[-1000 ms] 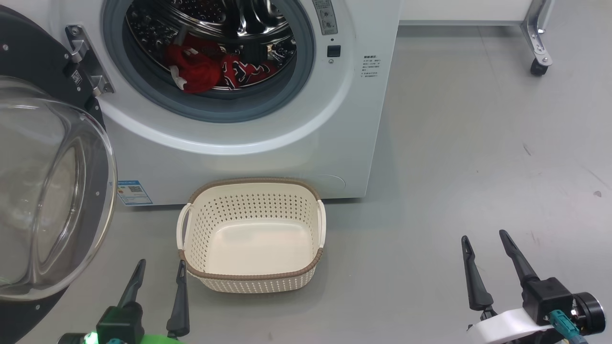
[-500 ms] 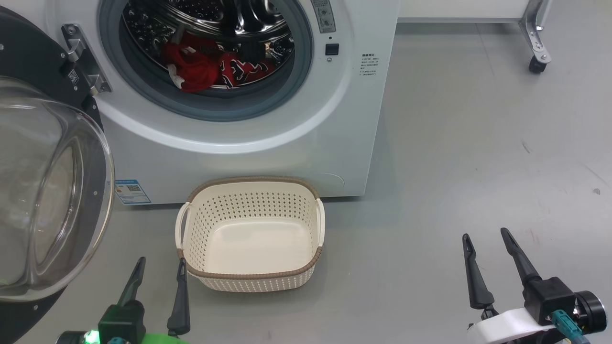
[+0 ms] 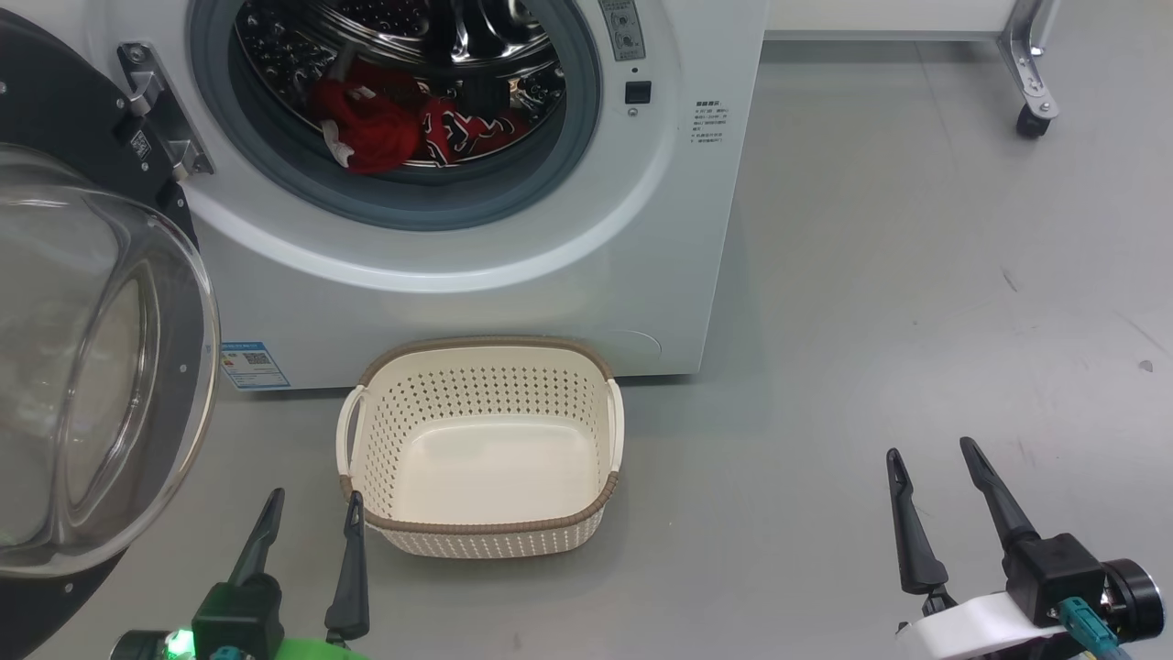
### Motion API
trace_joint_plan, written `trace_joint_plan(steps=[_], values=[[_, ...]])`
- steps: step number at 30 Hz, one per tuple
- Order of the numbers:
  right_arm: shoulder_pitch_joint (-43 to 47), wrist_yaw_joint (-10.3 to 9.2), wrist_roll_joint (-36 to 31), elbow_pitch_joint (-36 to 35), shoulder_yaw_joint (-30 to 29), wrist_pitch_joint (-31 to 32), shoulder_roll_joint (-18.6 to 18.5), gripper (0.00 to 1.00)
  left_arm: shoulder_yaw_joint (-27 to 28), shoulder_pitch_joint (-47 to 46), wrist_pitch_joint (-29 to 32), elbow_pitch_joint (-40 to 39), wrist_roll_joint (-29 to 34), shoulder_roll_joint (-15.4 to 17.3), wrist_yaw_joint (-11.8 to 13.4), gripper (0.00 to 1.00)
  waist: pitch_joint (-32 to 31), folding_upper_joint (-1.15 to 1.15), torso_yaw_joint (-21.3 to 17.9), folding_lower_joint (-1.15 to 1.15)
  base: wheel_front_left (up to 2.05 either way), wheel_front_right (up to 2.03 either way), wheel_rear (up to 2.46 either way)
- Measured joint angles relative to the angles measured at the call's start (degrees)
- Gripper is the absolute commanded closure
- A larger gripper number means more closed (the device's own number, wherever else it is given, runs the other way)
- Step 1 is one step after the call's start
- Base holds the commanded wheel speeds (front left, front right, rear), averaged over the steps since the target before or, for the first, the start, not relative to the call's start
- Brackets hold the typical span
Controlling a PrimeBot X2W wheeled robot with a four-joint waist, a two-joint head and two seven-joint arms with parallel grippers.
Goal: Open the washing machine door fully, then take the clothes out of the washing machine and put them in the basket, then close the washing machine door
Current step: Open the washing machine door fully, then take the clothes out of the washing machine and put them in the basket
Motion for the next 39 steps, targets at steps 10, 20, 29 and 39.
trace_joint_plan(steps=[10, 20, 29, 39], values=[[0.29, 0.01, 0.00, -0.05, -0.03, 0.00, 0.01, 0.00, -0.12, 0.00, 0.01, -0.22, 0.27, 0.00, 0.21, 0.00, 0.13, 0.00, 0.10, 0.00, 0.49, -0.49, 0.00], [0.38, 0.01, 0.12, -0.05, -0.02, 0.00, 0.05, 0.00, -0.35, -0.01, 0.01, -0.34, 0.41, 0.02, 0.45, 0.00, 0.06, 0.00, 0.16, 0.00, 0.90, -0.90, 0.00], [0.42, 0.02, 0.33, -0.10, -0.07, 0.00, 0.08, 0.00, -0.96, -0.03, 0.53, -0.37, 0.82, 0.02, 0.51, 0.00, 0.20, 0.00, 0.52, 0.00, 1.10, -1.10, -0.01], [0.42, 0.05, 0.44, -0.09, -0.03, 0.00, 0.15, 0.00, -1.07, -0.04, 0.62, -0.53, 0.83, 0.02, 0.62, 0.00, 0.10, 0.00, 0.91, 0.00, 0.73, -0.73, 0.00]])
